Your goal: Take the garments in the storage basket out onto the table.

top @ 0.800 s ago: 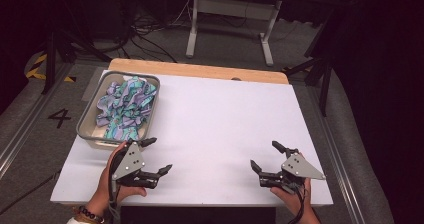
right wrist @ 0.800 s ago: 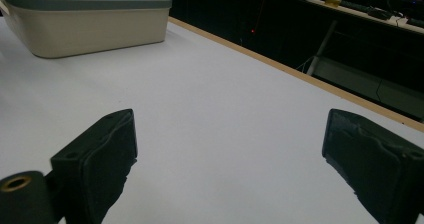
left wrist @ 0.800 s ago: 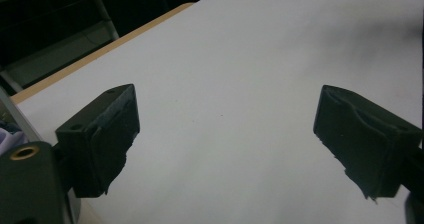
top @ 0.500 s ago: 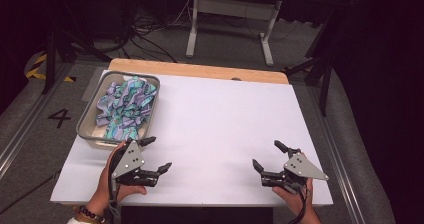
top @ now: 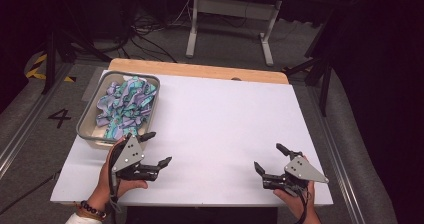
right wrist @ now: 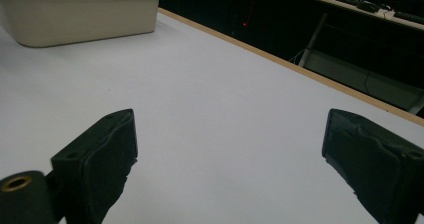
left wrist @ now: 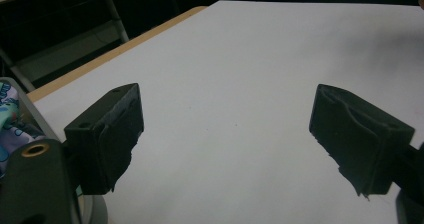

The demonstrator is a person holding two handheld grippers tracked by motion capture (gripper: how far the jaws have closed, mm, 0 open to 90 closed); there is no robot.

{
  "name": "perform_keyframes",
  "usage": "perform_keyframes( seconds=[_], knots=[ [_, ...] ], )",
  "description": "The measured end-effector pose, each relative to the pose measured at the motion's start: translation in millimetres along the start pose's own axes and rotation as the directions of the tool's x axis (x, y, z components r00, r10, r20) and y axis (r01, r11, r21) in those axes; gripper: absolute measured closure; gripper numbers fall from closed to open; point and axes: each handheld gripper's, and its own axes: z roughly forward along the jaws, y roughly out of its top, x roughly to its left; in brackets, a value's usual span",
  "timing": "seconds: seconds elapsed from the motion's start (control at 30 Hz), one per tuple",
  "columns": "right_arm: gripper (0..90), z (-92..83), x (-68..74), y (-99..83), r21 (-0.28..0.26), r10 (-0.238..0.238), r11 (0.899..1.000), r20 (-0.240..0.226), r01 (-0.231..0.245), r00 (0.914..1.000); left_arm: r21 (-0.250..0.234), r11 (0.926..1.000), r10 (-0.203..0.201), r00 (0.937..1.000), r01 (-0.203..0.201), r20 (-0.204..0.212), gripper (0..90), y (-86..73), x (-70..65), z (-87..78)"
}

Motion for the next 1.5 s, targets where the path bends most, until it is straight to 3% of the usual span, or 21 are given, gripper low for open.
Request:
perform_keyframes(
  seconds=[0.2,0.33,0.43,0.47,0.5,0.63,0.73,0.9,0.97,1.03,1.2,1.3,1.33,1.43,1.5],
  knots=[
    [8.2,-1.5,-2.1,-0.9,-0.006,0.015,1.0,0.003,-0.015,0.9999,0.006,0.9999,0.009,0.9997,-0.009,-0.022,15.3,2.6,3.3,-4.3],
    [8.2,-1.8,-2.5,-1.4,-0.003,0.016,1.0,0.004,-0.016,0.9999,0.013,0.9999,0.001,0.9981,-0.001,-0.062,15.3,7.1,12.2,-10.2],
    [8.2,-0.8,-2.6,-1.9,-0.001,0.019,1.0,0.005,-0.019,0.9998,0.015,0.9998,-0.012,0.9926,0.014,-0.121,15.3,17.1,27.0,-17.3],
    [8.2,-0.8,-2.6,-1.9,-0.001,0.019,1.0,0.005,-0.019,0.9998,0.015,0.9998,-0.012,0.9926,0.014,-0.121,15.4,17.1,27.0,-17.3],
    [8.2,-0.4,-2.6,-2.2,0.001,0.019,1.0,0.003,-0.019,0.9998,0.014,0.9995,-0.024,0.987,0.027,-0.159,15.4,21.0,34.5,-20.2],
    [8.2,0.4,-2.6,-2.8,0.004,0.019,1.0,0.002,-0.019,0.9998,0.012,0.9983,-0.053,0.9793,0.057,-0.195,15.4,27.1,51.4,-23.7],
    [8.3,0.8,-3.5,-2.8,0.005,0.023,1.0,0.002,-0.023,0.9997,0.04,0.9979,-0.04,0.9737,0.05,-0.224,15.3,32.9,63.7,-23.7],
    [8.2,3.3,-3.7,-3.3,0.011,0.023,1.0,0.0,-0.023,0.9997,0.069,0.9952,-0.051,0.9687,0.07,-0.243,14.0,43.6,89.1,-20.3],
    [8.2,4.8,-3.1,-3.7,0.018,0.021,1.0,-0.002,-0.021,0.9998,0.097,0.9935,-0.033,0.9639,0.06,-0.264,14.0,46.8,98.7,-16.6],
    [8.2,6.1,-2.1,-4.4,0.023,0.018,1.0,-0.009,-0.018,0.9998,0.109,0.9901,-0.058,0.9652,0.088,-0.255,14.0,49.5,111.9,-11.2],
    [8.3,7.1,-1.1,-4.8,0.03,0.01,0.999,-0.006,-0.009,0.9999,0.153,0.9766,-0.102,0.9519,0.151,-0.289,14.1,50.9,148.3,4.8],
    [8.3,7.2,-1.5,-5.3,0.033,0.011,0.999,-0.003,-0.011,0.9999,0.159,0.9702,-0.132,0.9478,0.183,-0.291,14.0,50.4,160.3,9.6],
    [8.3,7.5,-1.8,-5.6,0.034,0.009,0.999,-0.001,-0.009,1.0,0.172,0.9613,-0.159,0.9434,0.215,-0.291,14.1,49.8,174.1,16.0],
    [8.4,8.8,-2.4,-5.7,0.034,0.003,0.999,-0.002,-0.003,1.0,0.198,0.9531,-0.159,0.9357,0.229,-0.315,14.1,47.7,184.3,24.2],
    [8.4,10.1,-3.1,-6.1,0.04,0.0,0.999,0.002,0.0,1.0,0.22,0.9429,-0.171,0.9304,0.25,-0.324,14.4,43.9,193.0,31.2]
  ],
)
